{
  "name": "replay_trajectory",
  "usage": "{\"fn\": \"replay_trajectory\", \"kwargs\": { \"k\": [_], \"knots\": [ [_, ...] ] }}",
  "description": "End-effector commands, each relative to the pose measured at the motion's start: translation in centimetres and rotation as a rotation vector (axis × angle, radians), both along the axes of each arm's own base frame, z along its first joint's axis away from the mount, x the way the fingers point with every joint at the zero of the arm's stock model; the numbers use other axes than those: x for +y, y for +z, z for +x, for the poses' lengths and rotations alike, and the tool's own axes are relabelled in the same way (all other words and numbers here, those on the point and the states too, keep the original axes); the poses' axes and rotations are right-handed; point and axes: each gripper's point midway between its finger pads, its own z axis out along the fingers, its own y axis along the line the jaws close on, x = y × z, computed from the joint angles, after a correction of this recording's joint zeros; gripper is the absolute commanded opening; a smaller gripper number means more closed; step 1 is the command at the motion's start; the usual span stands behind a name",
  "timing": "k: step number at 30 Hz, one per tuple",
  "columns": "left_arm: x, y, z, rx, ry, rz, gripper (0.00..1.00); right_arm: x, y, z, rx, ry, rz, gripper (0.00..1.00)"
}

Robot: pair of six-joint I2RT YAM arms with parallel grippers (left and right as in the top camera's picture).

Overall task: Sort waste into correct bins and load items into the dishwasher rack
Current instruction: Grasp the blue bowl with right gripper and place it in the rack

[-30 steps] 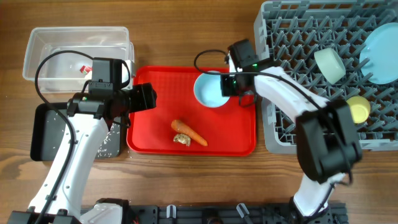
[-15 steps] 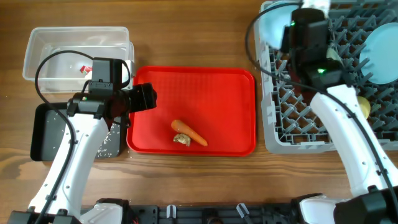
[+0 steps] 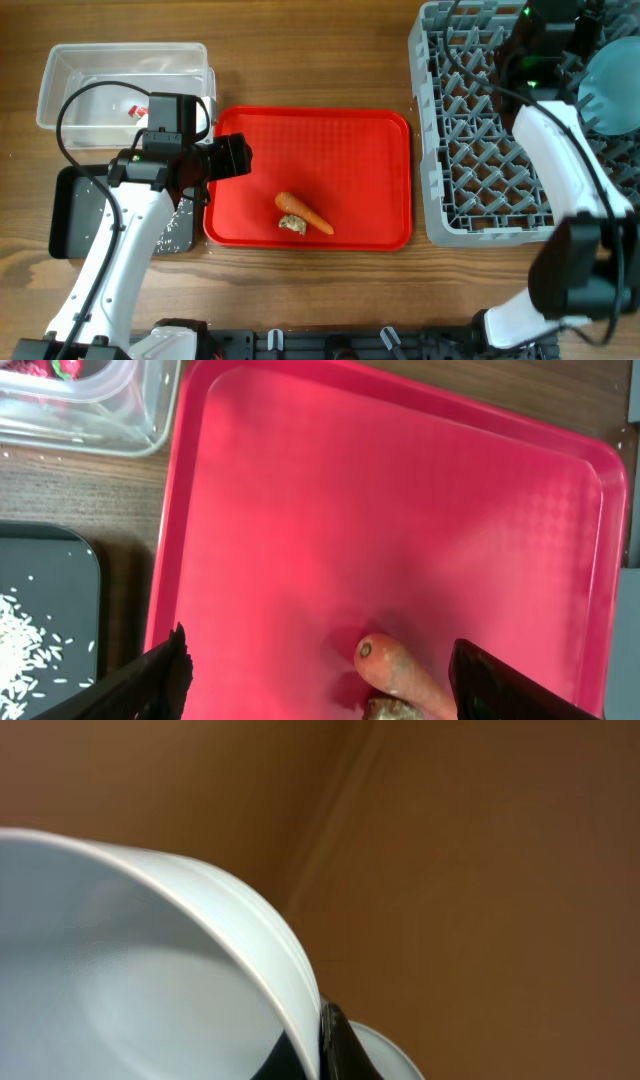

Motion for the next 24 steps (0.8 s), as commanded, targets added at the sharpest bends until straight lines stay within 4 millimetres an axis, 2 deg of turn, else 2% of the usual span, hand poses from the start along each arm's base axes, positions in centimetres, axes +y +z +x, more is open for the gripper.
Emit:
{"fn": "replay_trajectory", "kwargs": {
  "k": [1,5,8,12,15,17,20,24],
  "knots": [
    [0.1,-0.1,0.1,0.002,0.004,-0.001,0.84,-3.2,-4.6,1.5,0.249,-0.091,-0.173,0.04],
    [0.1,-0.1,0.1,0.002,0.004,-0.001,0.83,-4.7,-8.6,2.9,0.308,-0.113,-0.214,0.04],
    [0.1,-0.1,0.1,0.002,0.004,-0.001,0.83,-4.7,-11.7,3.7,0.351,-0.099,-0.211,0.04],
    [0.1,-0.1,0.1,0.002,0.003,-0.001,0.83,-3.8,-14.5,4.5,0.385,-0.072,-0.200,0.04],
    [0.1,0.0,0.1,0.002,0.004,-0.001,0.83,-2.4,-15.6,4.9,0.404,-0.029,-0.180,0.05],
    [0.1,0.0,0.1,0.002,0.004,-0.002,0.83,-1.4,-15.8,5.2,0.410,-0.012,-0.179,0.09],
    [0.1,0.0,0.1,0.002,0.004,-0.001,0.83,0.1,-16.8,5.3,0.470,0.022,-0.185,0.26],
    [0.1,0.0,0.1,0.002,0.004,-0.001,0.83,1.6,-18.9,5.0,0.589,0.061,-0.192,0.35]
  ]
}}
